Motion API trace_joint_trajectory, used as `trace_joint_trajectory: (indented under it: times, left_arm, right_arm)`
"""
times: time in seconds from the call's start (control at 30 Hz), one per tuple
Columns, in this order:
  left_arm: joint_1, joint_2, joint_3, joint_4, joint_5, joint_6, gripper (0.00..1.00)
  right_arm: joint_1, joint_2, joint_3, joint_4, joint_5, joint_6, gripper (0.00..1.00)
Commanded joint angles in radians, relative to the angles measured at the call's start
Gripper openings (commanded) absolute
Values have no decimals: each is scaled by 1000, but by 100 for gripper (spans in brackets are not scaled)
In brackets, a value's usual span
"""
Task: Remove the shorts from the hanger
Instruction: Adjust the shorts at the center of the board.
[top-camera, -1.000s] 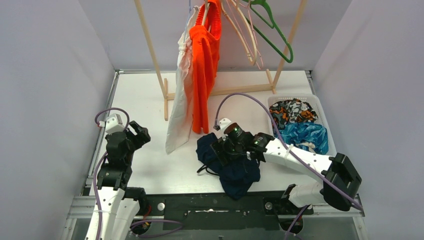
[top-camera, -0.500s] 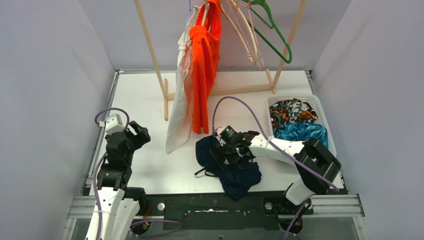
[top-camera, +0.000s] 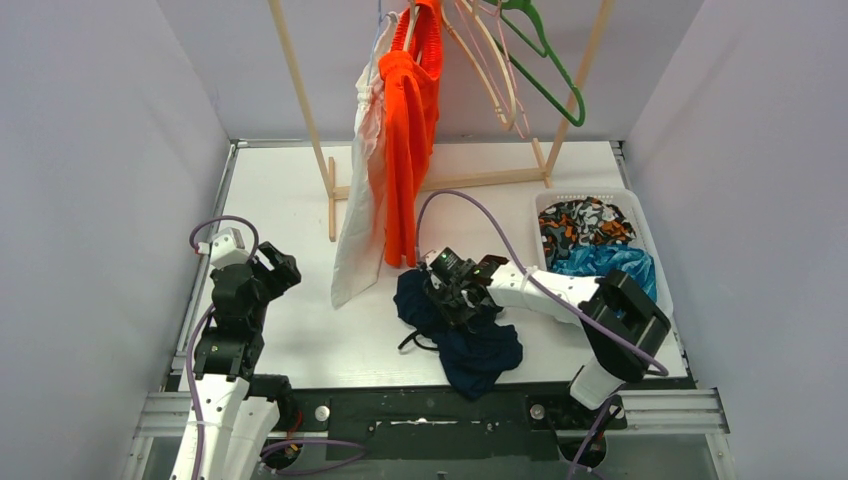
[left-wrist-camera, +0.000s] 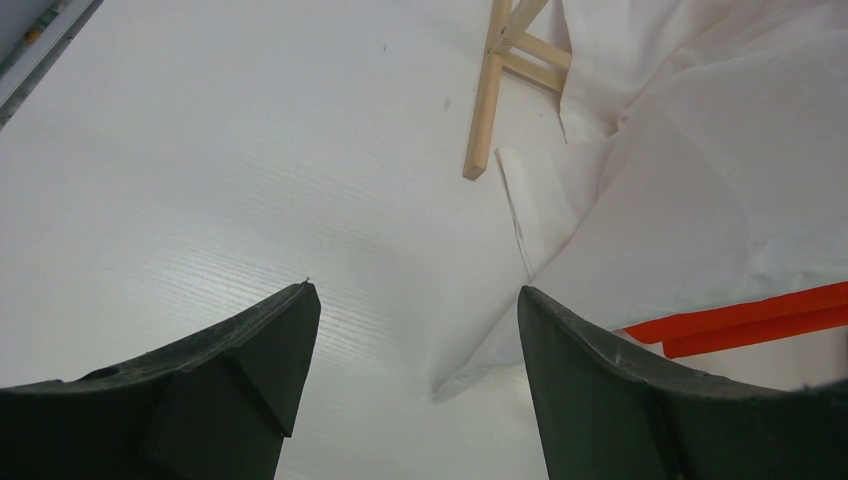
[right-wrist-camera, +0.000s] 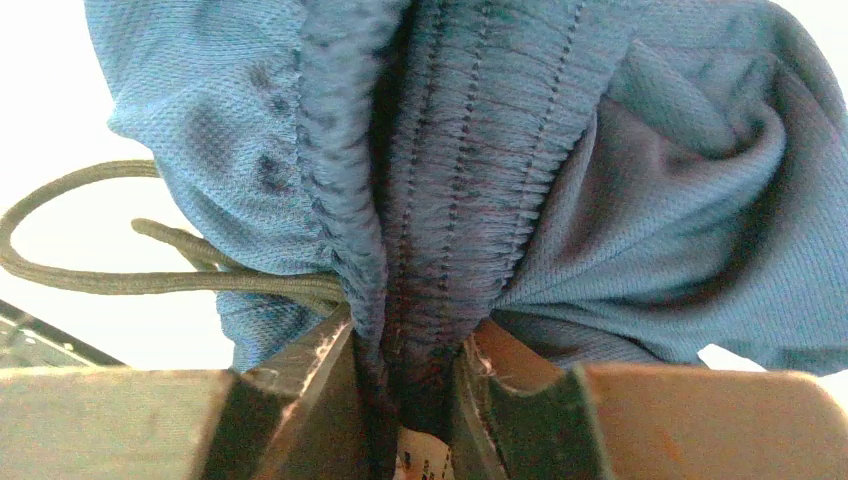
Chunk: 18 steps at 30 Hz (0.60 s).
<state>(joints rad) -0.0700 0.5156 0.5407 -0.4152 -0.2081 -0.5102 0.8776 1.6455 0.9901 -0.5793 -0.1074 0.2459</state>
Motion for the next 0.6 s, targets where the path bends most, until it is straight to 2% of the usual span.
trace_joint_trajectory:
  times: [0.0,0.07,0.23,0.27,0.37,0.5,0.57]
  left_arm:
    - [6,-4,15,54,8,16,72]
    - [6,-8,13,56,9,16,72]
    - [7,-9,11,57,13,18,72]
    - [7,-11,11,56,12,18,72]
    - [6,-12,11,57,12,17,72]
    - [6,-5,14,53,7,18,72]
    - [4,2,16,47,8,18,72]
  right_arm:
    - [-3,-120,-24,34,79,-2,14]
    - [-5,-176,-30,40,142,1,6]
    - [-8,-363,-41,76,329,44,4]
    - [-7,-408,-44,92,380,66,0]
    - [-7,-570,-78,202,522,132,0]
    - [-4,-781,-225,398,635,174,0]
    - [-12,-818,-274,440,655,166,0]
